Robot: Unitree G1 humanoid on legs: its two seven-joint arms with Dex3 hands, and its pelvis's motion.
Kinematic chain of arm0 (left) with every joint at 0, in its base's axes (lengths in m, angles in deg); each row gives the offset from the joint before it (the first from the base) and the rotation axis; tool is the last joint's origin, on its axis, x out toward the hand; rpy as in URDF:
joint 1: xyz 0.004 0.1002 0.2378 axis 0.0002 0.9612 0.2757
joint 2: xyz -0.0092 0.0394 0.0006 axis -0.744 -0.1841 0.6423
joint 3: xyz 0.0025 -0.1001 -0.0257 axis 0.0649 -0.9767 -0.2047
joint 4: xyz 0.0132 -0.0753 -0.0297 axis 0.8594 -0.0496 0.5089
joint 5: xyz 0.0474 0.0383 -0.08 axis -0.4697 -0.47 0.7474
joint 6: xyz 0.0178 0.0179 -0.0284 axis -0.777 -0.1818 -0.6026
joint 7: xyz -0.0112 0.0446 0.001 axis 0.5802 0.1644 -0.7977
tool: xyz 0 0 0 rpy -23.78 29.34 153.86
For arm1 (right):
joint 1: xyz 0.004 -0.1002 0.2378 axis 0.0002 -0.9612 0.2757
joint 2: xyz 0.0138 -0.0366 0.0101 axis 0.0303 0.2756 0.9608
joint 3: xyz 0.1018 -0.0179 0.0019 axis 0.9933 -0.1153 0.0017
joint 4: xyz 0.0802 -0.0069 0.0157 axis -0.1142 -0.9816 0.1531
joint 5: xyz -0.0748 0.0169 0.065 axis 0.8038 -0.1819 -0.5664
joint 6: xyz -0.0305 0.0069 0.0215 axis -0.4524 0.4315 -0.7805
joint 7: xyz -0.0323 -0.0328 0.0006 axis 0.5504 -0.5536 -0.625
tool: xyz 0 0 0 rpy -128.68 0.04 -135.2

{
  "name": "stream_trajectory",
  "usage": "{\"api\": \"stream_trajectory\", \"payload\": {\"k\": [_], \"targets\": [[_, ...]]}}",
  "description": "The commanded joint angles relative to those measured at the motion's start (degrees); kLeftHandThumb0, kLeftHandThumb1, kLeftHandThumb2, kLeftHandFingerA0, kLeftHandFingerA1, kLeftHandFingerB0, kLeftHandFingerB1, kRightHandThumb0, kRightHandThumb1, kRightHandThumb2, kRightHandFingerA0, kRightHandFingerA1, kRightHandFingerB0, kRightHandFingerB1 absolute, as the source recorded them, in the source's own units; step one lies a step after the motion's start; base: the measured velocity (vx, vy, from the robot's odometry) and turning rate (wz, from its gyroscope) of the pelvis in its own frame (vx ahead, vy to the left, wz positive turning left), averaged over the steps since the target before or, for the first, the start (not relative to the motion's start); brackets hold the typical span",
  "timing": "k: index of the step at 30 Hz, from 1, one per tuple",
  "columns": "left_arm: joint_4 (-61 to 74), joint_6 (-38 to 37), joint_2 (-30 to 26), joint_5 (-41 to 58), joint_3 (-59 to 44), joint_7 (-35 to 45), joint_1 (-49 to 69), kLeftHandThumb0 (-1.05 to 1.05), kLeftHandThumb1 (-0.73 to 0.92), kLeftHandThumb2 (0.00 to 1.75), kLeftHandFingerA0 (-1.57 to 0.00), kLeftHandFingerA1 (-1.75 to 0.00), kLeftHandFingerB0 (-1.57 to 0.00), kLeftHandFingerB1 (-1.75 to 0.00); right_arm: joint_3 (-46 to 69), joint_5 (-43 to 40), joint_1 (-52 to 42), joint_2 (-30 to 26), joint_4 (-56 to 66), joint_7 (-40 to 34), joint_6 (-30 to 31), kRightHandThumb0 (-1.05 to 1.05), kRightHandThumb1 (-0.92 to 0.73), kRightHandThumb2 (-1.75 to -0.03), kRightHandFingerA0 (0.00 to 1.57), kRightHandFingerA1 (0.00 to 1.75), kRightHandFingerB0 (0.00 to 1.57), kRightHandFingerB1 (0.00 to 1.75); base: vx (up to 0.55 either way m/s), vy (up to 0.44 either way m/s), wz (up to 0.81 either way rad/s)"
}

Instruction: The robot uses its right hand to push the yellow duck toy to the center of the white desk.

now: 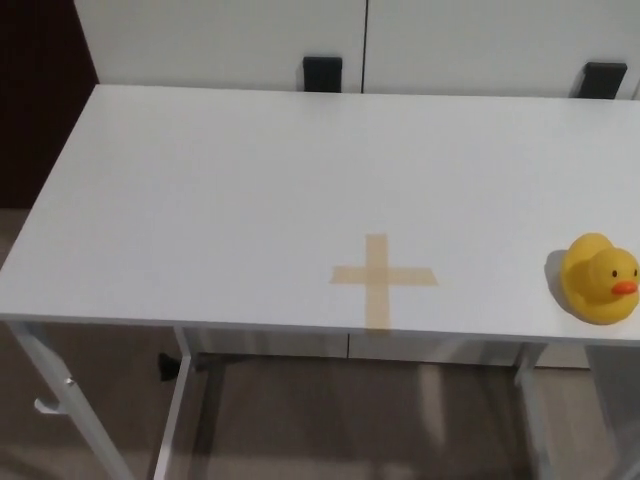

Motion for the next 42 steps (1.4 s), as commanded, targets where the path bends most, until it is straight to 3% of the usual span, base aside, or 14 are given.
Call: {"api": "stream_trajectory", "payload": {"k": [1,5,6,11,12,13,21,22,25,26,29,31,34,42], "targets": [[0.13,-0.73,-0.48,-0.99,0.89,-0.94,0.02,-0.19,0.67,0.62,-0.84,-0.7,-0.79,-0.54,-6.91,1.92,2.93,2.49,6.53,1.05,5.62,-1.03,-0.8,-1.26,0.0,0.34,0.09,0.47,0.0,0.0,0.0],[0.06,-0.68,-0.4,-0.65,0.8,-0.83,-0.14,-0.18,0.65,0.65,-0.85,-0.73,-0.81,-0.58,-9.58,1.34,2.23,5.85,12.79,-0.36,7.09,-0.9,-0.78,-1.2,0.0,0.48,0.08,0.46,0.0,0.0,0.0],[0.06,-0.71,-0.4,-0.46,0.65,-0.68,-0.23,-0.18,0.66,0.64,-0.85,-0.71,-0.8,-0.57,-10.55,1.68,2.06,6.7,14.62,-1.12,8.54,-0.82,-0.92,-0.77,0.04,0.43,0.11,0.34,0.0,0.0,0.0],[-0.07,-0.98,-0.39,-0.42,0.63,-0.75,-0.43,-0.17,0.66,0.63,-0.87,-0.7,-0.8,-0.56,-13.1,1.89,0.91,9.29,19.56,-1.38,11.73,-0.84,-0.8,-1.18,0.02,0.39,0.04,0.29,0.0,0.0,0.0],[-0.11,-0.88,-0.54,-0.92,1.06,-1.12,-0.6,-0.18,0.66,0.62,-0.88,-0.72,-0.81,-0.55,-14.43,2.77,1.2,11.4,19.42,-2.99,12.38,-0.81,-0.92,-0.72,0.12,0.37,0.12,0.31,0.0,0.0,0.0],[0.01,-0.7,-0.57,-0.9,1.08,-1.04,-0.76,-0.16,0.67,0.66,-0.87,-0.71,-0.81,-0.57,-15.13,3.0,1.36,12.61,19.21,-3.58,12.83,-0.37,-0.5,-1.11,0.0,0.51,0.0,0.5,0.0,0.0,0.0],[0.18,-0.89,-0.4,-0.65,1.05,-1.28,-0.9,-0.18,0.67,0.64,-0.87,-0.71,-0.81,-0.57,-18.95,5.09,0.56,17.06,18.08,-5.23,12.95,-0.36,-0.54,-1.13,0.0,0.51,0.0,0.5,0.0,0.0,0.0],[0.26,-1.05,-0.44,-0.77,1.17,-1.38,-0.82,-0.17,0.67,0.64,-0.87,-0.71,-0.81,-0.57,-19.22,5.36,0.68,17.21,17.8,-5.35,12.92,-0.78,-0.92,-0.71,0.14,0.41,0.12,0.33,0.0,0.0,0.0],[0.3,-1.14,-0.41,-0.8,1.25,-1.47,-0.79,-0.15,0.67,0.64,-0.86,-0.69,-0.8,-0.56,-20.35,6.47,1.2,17.4,17.26,-5.78,13.58,-0.8,-0.92,-0.72,0.15,0.42,0.11,0.32,0.0,0.0,0.0],[0.2,-1.0,-0.31,-0.76,1.25,-1.36,-0.94,-0.15,0.67,0.65,-0.86,-0.69,-0.79,-0.57,-20.91,6.96,1.84,17.78,16.14,-6.1,13.41,-0.81,-0.74,-1.06,0.11,0.49,0.07,0.44,0.0,0.0,0.0],[0.07,-0.8,-0.11,-0.61,1.21,-1.23,-1.14,-0.15,0.66,0.66,-0.87,-0.72,-0.82,-0.59,-21.77,7.69,2.73,18.45,14.36,-6.78,12.67,-0.81,-0.91,-0.72,0.17,0.42,0.12,0.32,0.0,0.0,0.0],[0.11,-0.75,-0.08,-0.59,1.22,-1.24,-1.13,-0.14,0.67,0.65,-0.87,-0.69,-0.81,-0.57,-21.97,7.96,2.78,18.59,14.04,-6.97,12.2,-0.79,-0.73,-1.05,0.16,0.51,0.12,0.46,0.0,0.0,0.0],[0.32,-0.99,-0.12,-0.69,1.4,-1.0,-0.94,-0.15,0.66,0.68,-0.87,-0.71,-0.82,-0.57,-22.82,8.93,2.66,19.26,13.5,-7.72,11.18,-0.79,-0.92,-0.72,0.2,0.45,0.13,0.34,0.0,0.0,0.0],[0.08,-1.02,0.3,-0.77,1.68,-1.15,-0.84,-0.14,0.66,0.69,-0.86,-0.68,-0.79,-0.57,-24.53,10.35,2.51,21.44,12.8,-9.18,11.12,-0.77,-0.92,-0.72,0.24,0.45,0.19,0.35,0.0,0.0,0.0]]}}
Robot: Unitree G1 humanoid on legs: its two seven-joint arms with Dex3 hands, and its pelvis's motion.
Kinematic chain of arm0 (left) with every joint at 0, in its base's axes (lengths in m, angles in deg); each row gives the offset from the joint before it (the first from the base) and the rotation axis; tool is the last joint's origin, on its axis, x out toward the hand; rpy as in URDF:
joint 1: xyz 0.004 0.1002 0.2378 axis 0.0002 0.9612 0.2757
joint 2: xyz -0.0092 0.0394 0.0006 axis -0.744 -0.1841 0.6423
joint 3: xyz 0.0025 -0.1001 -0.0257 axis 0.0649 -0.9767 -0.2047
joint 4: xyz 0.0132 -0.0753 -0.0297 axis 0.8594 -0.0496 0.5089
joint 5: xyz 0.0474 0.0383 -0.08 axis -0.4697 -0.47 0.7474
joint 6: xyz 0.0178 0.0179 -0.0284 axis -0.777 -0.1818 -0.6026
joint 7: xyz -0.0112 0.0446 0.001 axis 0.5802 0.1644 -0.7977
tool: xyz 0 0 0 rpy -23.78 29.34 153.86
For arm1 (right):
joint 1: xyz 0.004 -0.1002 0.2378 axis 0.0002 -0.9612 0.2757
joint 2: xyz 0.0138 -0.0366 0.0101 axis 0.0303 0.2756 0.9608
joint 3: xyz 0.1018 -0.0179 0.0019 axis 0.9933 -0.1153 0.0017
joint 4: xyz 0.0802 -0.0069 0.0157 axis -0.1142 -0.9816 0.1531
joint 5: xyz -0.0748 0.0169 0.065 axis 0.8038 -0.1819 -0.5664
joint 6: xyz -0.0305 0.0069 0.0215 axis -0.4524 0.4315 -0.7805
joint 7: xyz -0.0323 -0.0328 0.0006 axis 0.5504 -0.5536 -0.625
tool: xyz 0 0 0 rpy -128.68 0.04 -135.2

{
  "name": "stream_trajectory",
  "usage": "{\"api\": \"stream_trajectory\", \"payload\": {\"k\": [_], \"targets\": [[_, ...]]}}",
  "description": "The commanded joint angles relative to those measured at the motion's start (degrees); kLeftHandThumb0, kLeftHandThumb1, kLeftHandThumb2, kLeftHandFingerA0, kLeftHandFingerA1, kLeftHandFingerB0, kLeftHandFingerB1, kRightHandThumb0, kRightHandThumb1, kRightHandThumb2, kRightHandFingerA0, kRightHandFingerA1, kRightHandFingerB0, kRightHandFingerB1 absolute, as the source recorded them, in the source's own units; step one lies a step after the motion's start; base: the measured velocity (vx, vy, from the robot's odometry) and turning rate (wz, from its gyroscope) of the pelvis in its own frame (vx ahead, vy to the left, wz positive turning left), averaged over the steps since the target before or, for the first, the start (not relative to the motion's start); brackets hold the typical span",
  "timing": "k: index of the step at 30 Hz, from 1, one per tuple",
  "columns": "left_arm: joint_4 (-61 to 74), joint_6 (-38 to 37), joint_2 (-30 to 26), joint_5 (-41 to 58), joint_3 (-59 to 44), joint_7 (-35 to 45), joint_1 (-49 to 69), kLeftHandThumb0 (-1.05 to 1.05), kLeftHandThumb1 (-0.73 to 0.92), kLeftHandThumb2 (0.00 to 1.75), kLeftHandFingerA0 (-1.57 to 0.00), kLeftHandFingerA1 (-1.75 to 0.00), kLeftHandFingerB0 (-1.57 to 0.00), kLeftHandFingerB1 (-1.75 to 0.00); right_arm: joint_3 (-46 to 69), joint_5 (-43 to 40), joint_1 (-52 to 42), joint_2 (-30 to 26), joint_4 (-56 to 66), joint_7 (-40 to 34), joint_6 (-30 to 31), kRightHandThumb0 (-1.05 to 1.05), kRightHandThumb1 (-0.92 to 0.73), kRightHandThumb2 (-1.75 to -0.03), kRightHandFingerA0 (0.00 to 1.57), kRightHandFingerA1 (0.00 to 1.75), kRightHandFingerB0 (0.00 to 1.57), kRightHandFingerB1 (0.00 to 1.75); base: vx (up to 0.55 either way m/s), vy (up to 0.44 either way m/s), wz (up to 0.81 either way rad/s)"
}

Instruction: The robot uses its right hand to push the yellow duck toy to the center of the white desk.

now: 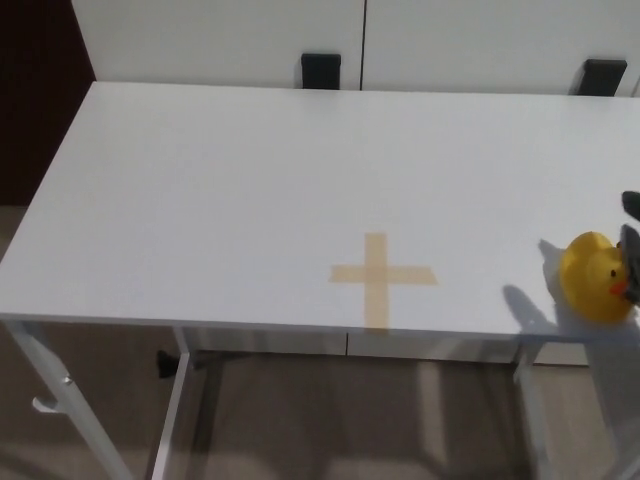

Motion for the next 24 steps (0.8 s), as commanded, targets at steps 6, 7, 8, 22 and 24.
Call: {"api": "stream_trajectory", "payload": {"k": [6,7,8,22,24], "targets": [[-0.04,-1.19,0.21,0.19,-0.3,0.2,0.92,-0.16,0.68,0.65,-0.84,-0.68,-0.77,-0.55,-1.79,2.0,0.47,2.87,-1.55,-1.91,-1.6,-0.77,-0.92,-0.71,0.23,0.47,0.2,0.35,0.0,0.0,0.0],[-0.06,-1.2,0.19,0.14,-0.27,0.21,0.93,-0.16,0.68,0.65,-0.84,-0.68,-0.77,-0.55,-1.81,2.02,0.48,2.94,-1.62,-1.92,-1.7,-0.77,-0.92,-0.71,0.23,0.47,0.2,0.35,0.0,0.0,0.0],[0.02,-1.18,0.07,-0.31,0.14,0.22,0.86,-0.15,0.67,0.69,-0.83,-0.69,-0.77,-0.57,-2.23,2.33,0.77,3.65,-1.66,-2.32,-1.7,-0.77,-0.92,-0.71,0.24,0.45,0.21,0.35,0.0,0.0,0.0],[-0.01,-1.4,0.13,-0.75,1.09,0.07,1.1,-0.16,0.67,0.67,-0.82,-0.66,-0.77,-0.57,-4.42,4.42,0.0,9.94,0.32,-8.53,-0.11,-0.79,-0.76,-1.13,0.03,0.45,0.07,0.43,0.0,0.0,0.0],[0.03,-1.74,0.2,-0.86,1.3,0.01,1.19,-0.16,0.66,0.67,-0.84,-0.7,-0.78,-0.58,-3.89,4.33,-0.32,11.84,0.68,-11.33,-0.05,-0.78,-0.92,-0.75,0.0,0.15,0.01,0.27,0.0,0.0,0.0]]}}
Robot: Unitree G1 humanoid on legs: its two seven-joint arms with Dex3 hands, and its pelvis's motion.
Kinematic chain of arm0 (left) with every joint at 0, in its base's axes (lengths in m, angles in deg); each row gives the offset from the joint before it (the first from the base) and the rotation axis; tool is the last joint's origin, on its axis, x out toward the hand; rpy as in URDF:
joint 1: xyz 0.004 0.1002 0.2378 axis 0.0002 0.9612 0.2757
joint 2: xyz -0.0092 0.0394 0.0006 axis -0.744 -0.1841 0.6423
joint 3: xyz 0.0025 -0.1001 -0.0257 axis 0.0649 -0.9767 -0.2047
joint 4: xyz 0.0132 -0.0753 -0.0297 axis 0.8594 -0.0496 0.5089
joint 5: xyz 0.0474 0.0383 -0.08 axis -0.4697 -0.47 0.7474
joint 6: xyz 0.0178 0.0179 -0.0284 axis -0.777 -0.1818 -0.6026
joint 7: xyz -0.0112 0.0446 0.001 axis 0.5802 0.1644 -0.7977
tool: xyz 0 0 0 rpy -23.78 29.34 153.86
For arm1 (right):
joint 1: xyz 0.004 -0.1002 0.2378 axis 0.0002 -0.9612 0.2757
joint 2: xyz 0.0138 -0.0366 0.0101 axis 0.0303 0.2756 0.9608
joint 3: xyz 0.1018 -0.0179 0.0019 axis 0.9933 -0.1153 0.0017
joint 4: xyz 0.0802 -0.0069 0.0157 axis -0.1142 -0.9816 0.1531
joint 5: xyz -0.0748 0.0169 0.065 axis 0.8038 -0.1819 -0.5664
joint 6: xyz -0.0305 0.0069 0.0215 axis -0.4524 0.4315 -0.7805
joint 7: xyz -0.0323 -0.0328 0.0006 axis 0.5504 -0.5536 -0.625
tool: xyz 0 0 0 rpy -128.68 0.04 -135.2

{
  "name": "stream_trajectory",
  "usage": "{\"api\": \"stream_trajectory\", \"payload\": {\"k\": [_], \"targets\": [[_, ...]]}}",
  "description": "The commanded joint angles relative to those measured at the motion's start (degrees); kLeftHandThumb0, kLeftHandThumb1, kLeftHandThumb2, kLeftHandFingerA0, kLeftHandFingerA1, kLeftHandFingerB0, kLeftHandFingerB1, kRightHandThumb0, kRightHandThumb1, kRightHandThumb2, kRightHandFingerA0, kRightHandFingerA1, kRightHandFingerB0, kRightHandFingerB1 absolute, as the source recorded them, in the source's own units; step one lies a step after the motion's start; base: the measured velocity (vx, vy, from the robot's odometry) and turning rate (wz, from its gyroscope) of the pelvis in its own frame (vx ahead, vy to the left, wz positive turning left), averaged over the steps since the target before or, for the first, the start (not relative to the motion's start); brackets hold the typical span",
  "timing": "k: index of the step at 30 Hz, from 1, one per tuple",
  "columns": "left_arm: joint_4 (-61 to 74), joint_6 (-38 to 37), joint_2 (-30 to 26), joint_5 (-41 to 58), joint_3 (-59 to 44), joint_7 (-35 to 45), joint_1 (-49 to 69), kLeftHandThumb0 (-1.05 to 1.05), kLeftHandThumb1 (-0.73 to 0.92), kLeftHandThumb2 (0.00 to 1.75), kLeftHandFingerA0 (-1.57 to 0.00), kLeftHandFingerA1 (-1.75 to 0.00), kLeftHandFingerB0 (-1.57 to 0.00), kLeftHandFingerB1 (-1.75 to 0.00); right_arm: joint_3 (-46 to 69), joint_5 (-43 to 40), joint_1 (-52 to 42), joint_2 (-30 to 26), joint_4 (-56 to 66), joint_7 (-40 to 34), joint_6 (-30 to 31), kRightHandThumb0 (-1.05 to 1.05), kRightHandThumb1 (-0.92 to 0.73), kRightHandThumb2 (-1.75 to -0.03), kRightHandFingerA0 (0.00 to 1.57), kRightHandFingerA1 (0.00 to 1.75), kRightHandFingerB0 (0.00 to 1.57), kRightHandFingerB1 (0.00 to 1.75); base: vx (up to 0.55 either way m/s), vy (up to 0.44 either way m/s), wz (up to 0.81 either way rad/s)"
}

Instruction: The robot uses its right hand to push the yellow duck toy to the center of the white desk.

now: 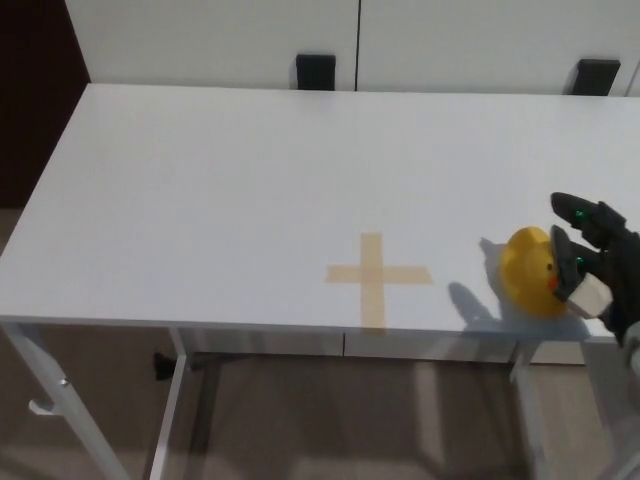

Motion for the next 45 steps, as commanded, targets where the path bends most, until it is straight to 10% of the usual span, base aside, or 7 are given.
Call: {"api": "stream_trajectory", "payload": {"k": [1,11,12,14,28,29,45], "targets": [[0.12,-1.74,-0.1,-0.61,0.36,0.09,0.64,-0.15,0.66,0.68,-0.82,-0.72,-0.79,-0.6,0.28,1.57,-1.58,4.81,0.06,-7.76,1.2,-0.97,-0.87,-1.17,0.0,0.15,0.0,0.01,0.0,0.0,0.0],[-0.01,-1.14,0.41,-0.54,0.76,0.08,0.65,-0.17,0.68,0.65,-0.84,-0.71,-0.78,-0.58,-2.55,8.79,-1.52,9.9,-2.49,-20.0,-5.16,-1.05,-0.88,-1.23,0.0,0.17,0.0,0.03,0.0,0.0,0.0],[0.02,-1.25,0.37,-0.74,0.98,0.06,0.65,-0.18,0.67,0.66,-0.83,-0.72,-0.78,-0.59,-2.99,9.37,-1.16,10.25,-3.24,-20.82,-5.65,-0.95,-0.92,-0.79,0.0,0.0,0.0,0.0,0.0,0.0,0.0],[0.04,-1.41,0.29,-0.96,1.24,0.04,0.65,-0.18,0.67,0.66,-0.83,-0.72,-0.78,-0.59,-3.54,10.06,-0.68,10.64,-4.29,-21.83,-6.34,-0.95,-0.92,-0.79,0.0,0.0,0.0,0.0,0.0,0.0,0.0],[0.02,-1.28,0.52,-0.63,1.43,0.16,0.38,-0.18,0.68,0.66,-0.85,-0.7,-0.77,-0.58,-6.04,6.27,0.49,12.4,-4.32,-10.83,-7.01,-0.98,-0.92,-0.75,0.0,0.0,0.0,0.0,0.0,0.0,0.0],[0.07,-1.21,0.41,-0.74,1.54,0.25,0.24,-0.18,0.67,0.66,-0.83,-0.7,-0.77,-0.58,-6.36,5.92,0.77,12.2,-3.86,-9.05,-6.06,-1.05,-0.81,-1.23,0.0,0.12,0.0,0.03,0.0,0.0,0.0],[-0.22,-1.24,0.25,-0.82,1.56,0.3,0.19,-0.17,0.68,0.71,-0.85,-0.75,-0.79,-0.61,-10.87,7.1,-0.06,10.05,-0.74,0.17,-1.88,-1.05,-0.79,-1.23,0.0,0.08,0.0,0.01,0.0,0.0,0.0]]}}
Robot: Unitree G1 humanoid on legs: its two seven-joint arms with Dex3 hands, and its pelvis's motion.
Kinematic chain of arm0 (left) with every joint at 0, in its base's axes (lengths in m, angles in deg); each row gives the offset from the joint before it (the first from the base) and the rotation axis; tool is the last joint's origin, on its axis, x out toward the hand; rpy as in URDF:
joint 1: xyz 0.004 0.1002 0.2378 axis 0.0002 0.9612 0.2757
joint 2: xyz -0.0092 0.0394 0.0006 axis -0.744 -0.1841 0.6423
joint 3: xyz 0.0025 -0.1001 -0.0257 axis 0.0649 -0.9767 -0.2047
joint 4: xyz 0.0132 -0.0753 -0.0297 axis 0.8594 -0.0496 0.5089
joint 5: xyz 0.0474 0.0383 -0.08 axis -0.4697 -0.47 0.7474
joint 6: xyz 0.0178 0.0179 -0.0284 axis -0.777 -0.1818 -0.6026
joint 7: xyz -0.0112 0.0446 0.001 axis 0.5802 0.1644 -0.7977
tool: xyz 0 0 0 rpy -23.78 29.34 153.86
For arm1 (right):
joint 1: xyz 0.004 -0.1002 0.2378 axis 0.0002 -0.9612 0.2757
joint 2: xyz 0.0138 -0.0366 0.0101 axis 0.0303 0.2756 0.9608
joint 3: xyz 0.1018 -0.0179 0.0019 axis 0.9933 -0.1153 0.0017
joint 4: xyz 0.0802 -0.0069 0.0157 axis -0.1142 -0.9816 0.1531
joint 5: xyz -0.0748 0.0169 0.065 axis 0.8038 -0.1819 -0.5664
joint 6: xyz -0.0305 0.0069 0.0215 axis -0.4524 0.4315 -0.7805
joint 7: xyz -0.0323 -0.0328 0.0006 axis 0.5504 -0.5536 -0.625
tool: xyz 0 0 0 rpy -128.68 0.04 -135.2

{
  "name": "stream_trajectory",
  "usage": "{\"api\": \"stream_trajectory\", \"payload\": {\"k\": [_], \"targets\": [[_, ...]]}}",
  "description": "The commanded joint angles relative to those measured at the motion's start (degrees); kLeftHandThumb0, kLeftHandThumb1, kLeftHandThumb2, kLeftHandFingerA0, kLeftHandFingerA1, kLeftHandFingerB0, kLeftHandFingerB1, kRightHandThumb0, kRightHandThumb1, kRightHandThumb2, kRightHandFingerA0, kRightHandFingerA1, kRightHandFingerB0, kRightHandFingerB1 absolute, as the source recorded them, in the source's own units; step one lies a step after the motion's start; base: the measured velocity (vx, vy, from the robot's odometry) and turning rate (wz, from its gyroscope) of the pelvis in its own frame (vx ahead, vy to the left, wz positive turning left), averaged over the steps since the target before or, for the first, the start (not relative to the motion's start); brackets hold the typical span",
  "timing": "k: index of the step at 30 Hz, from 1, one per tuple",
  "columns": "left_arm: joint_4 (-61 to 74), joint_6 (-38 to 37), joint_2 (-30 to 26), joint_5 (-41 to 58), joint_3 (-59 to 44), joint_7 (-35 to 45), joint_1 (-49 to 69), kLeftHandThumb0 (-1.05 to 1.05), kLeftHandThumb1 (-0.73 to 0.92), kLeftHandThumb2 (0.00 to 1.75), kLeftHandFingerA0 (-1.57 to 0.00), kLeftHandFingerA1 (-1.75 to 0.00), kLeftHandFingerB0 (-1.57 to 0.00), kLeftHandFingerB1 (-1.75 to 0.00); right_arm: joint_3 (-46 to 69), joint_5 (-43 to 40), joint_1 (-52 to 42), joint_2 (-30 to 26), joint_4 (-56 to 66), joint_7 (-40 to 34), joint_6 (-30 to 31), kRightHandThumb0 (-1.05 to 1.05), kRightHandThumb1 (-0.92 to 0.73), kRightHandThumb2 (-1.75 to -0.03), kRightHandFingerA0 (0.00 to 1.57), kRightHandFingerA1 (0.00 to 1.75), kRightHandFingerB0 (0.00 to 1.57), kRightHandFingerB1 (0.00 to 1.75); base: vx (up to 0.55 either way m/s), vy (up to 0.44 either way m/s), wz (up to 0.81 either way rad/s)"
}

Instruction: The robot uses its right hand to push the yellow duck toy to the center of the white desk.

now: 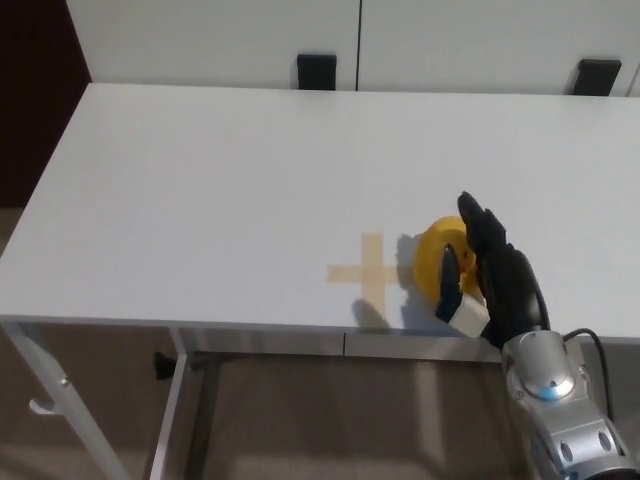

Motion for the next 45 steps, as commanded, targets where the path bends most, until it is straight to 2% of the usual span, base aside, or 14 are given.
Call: {"api": "stream_trajectory", "payload": {"k": [1,4,5,14,20,31,32,34,35,36,38,39,44,45], "targets": [[0.02,-1.31,-0.84,-0.88,0.36,0.22,0.36,-0.17,0.68,0.71,-0.85,-0.75,-0.79,-0.61,-2.82,0.28,-0.87,-0.68,1.42,6.39,3.16,-1.05,-0.79,-1.23,0.0,0.08,0.0,0.01,0.0,0.0,0.0],[0.05,-1.47,-0.85,-0.89,0.41,0.19,0.34,-0.17,0.67,0.7,-0.85,-0.72,-0.79,-0.6,-3.1,0.27,-0.94,-0.57,1.85,6.41,3.73,-1.05,-0.8,-1.24,0.0,0.09,0.0,0.02,0.0,0.0,0.0],[0.01,-1.37,-0.86,-0.78,0.35,0.23,0.29,-0.17,0.67,0.69,-0.83,-0.72,-0.77,-0.59,-3.24,0.21,-1.08,-0.39,2.22,6.36,4.1,-0.96,-0.77,-1.22,0.0,0.14,0.0,0.09,0.0,0.0,0.0],[0.11,-1.32,-0.95,-0.41,0.04,0.59,0.16,-0.16,0.66,0.67,-0.84,-0.73,-0.77,-0.59,-4.17,0.71,-1.28,1.86,2.95,5.35,5.06,-0.93,-0.72,-1.21,0.0,0.2,0.0,0.11,0.0,0.0,0.0],[-0.08,-1.06,-0.78,-0.38,-0.09,0.33,0.07,-0.16,0.67,0.66,-0.83,-0.7,-0.78,-0.59,-4.53,0.72,-1.36,3.28,1.76,5.43,3.65,-1.03,-0.81,-1.22,0.0,0.13,0.0,0.04,0.0,0.0,0.0],[-0.04,-1.36,-0.89,-0.83,0.33,0.29,0.22,-0.17,0.68,0.68,-0.84,-0.71,-0.77,-0.59,-4.46,0.53,-1.64,3.65,1.22,5.94,2.92,-1.04,-0.82,-1.22,0.0,0.13,0.0,0.04,0.0,0.0,0.0],[-0.12,-1.43,-0.83,-0.82,0.34,0.13,0.32,-0.17,0.67,0.68,-0.85,-0.72,-0.78,-0.59,-4.4,0.46,-1.57,3.63,0.92,6.05,2.6,-0.97,-0.73,-1.05,0.0,0.12,0.0,0.0,0.0,0.0,0.0],[-0.1,-1.45,-0.82,-0.82,0.35,0.08,0.35,-0.17,0.67,0.68,-0.85,-0.72,-0.78,-0.59,-4.39,0.46,-1.55,3.63,0.83,6.05,2.52,-0.97,-0.73,-1.05,0.0,0.12,0.0,0.0,0.0,0.0,0.0],[-0.06,-1.53,-0.85,-0.78,0.34,0.12,0.43,-0.16,0.66,0.7,-0.85,-0.71,-0.81,-0.58,-4.32,0.56,-1.55,3.55,0.82,5.81,2.4,-0.95,-0.76,-1.21,0.0,0.2,0.0,0.11,0.0,0.0,0.0],[-0.02,-1.53,-0.85,-0.59,0.18,0.22,0.53,-0.16,0.65,0.72,-0.85,-0.71,-0.8,-0.58,-4.22,0.73,-1.6,3.29,0.98,5.52,2.72,-0.99,-0.77,-1.22,0.0,0.16,0.0,0.06,0.0,0.0,0.0],[0.02,-1.52,-0.86,-0.35,-0.02,0.34,0.65,-0.16,0.65,0.72,-0.85,-0.71,-0.8,-0.58,-4.1,0.94,-1.66,2.98,1.15,5.2,3.1,-0.99,-0.77,-1.22,0.0,0.16,0.0,0.06,0.0,0.0,0.0],[0.01,-1.53,-0.86,-0.39,0.03,0.44,0.7,-0.17,0.67,0.69,-0.84,-0.69,-0.76,-0.59,-4.01,0.98,-1.79,2.61,1.48,5.32,3.26,-1.05,-0.82,-1.23,0.0,0.11,0.0,0.02,0.0,0.0,0.0],[-0.06,-1.49,-0.91,-0.55,0.16,0.62,0.88,-0.16,0.68,0.68,-0.84,-0.7,-0.76,-0.59,-3.9,1.13,-2.07,1.83,2.37,5.63,3.91,-1.05,-0.83,-1.23,0.0,0.1,0.0,0.03,0.0,0.0,0.0],[-0.11,-1.06,-0.93,-0.32,-0.07,0.61,1.02,-0.17,0.67,0.67,-0.84,-0.73,-0.79,-0.59,-2.91,0.4,-2.4,-0.05,3.67,6.86,3.16,-0.95,-0.92,-0.85,0.0,0.0,0.0,0.0,0.0,0.0,0.0]]}}
